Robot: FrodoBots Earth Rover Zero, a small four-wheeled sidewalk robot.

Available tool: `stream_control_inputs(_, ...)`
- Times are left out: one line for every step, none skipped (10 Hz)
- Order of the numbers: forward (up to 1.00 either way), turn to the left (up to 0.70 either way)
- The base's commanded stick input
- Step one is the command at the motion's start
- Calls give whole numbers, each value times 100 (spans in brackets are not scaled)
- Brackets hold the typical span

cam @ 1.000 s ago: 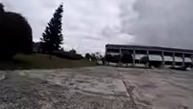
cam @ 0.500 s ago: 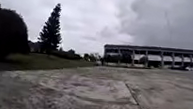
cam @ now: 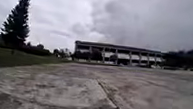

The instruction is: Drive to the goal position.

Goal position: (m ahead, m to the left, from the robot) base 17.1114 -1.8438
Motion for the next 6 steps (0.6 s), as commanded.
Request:
stream_control_inputs(69,0)
stream_control_inputs(69,0)
stream_control_inputs(69,0)
stream_control_inputs(69,0)
stream_control_inputs(69,0)
stream_control_inputs(70,0)
